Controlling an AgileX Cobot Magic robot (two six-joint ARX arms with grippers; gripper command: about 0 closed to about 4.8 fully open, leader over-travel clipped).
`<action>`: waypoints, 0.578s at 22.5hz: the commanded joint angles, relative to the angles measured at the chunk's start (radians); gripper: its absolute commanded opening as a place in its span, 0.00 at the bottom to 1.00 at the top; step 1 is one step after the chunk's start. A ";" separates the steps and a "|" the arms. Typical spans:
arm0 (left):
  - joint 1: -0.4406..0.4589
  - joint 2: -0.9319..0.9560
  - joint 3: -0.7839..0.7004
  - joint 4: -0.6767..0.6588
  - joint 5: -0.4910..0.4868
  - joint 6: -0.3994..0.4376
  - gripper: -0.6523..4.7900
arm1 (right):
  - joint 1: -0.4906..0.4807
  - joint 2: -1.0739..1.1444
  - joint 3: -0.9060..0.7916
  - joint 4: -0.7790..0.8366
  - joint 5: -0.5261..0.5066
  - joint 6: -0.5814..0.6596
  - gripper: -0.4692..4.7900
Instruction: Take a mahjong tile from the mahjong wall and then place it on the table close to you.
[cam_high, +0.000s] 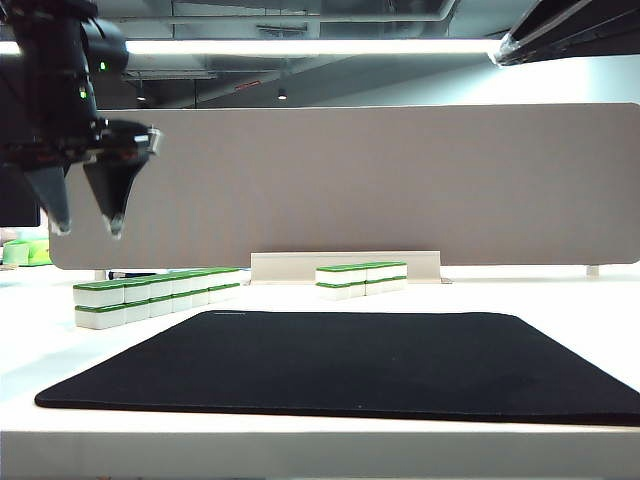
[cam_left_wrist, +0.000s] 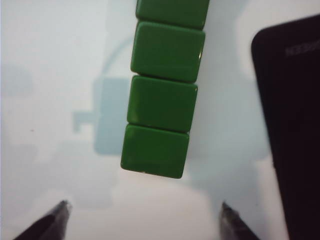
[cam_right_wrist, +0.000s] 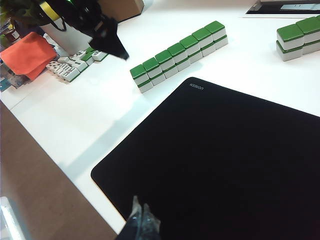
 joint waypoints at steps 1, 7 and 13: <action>-0.002 0.039 0.003 -0.005 -0.008 0.013 0.83 | 0.000 0.000 0.003 0.009 -0.005 0.000 0.09; -0.002 0.085 0.003 0.027 -0.038 0.027 0.83 | 0.000 0.000 0.003 0.008 -0.005 0.000 0.09; -0.003 0.121 0.003 0.034 -0.037 0.030 0.83 | 0.000 0.000 0.003 0.009 -0.005 0.000 0.09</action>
